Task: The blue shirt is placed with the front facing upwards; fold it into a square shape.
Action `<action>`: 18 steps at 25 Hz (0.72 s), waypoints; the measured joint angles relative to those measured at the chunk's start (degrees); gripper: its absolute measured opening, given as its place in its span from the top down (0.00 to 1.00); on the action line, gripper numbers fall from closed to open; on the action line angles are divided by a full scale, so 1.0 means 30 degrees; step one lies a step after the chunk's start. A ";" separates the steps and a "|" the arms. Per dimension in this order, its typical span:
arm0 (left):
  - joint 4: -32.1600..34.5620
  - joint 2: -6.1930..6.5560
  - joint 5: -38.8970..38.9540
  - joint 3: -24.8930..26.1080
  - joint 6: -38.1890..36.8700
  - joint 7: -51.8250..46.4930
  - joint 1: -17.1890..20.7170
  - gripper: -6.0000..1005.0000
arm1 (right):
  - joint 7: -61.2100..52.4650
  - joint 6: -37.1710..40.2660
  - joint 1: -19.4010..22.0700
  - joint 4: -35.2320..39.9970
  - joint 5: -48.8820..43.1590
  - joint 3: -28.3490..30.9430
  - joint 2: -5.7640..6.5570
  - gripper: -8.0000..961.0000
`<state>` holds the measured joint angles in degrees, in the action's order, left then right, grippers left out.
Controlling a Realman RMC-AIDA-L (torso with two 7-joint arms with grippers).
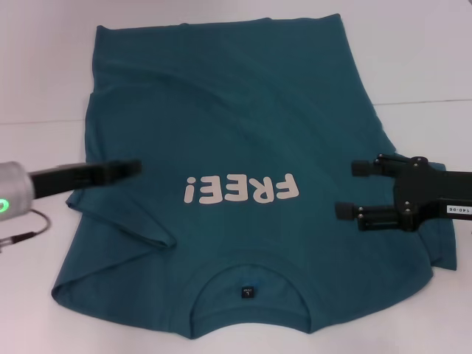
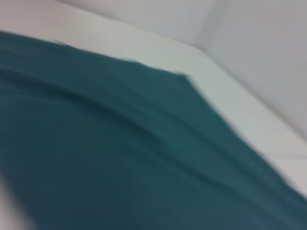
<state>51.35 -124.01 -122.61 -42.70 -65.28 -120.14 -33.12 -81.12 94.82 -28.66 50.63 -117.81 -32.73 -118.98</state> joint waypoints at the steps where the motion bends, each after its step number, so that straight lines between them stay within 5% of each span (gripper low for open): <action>1: 0.0073 -0.0001 -0.0011 -0.0027 0.0854 -0.0108 0.0294 0.75 | -0.0001 -0.0007 0.0007 0.0000 0.0031 0.0011 0.0005 0.02; 10: -0.1613 0.0807 -0.0678 -0.0237 0.4610 -0.0232 0.0839 0.39 | -0.0085 -0.0060 -0.0120 -0.0001 -0.0019 0.0039 -0.0008 0.02; 18: -0.2866 0.0712 -0.2887 -0.0285 0.6398 -0.0183 -0.0004 0.15 | -0.0170 -0.0448 -0.0201 -0.0001 -0.0048 -0.0120 -0.0030 0.02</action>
<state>42.76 -121.87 -131.27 -43.56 -46.08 -120.69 -33.14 -81.63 93.47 -29.27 50.62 -117.95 -33.09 -119.07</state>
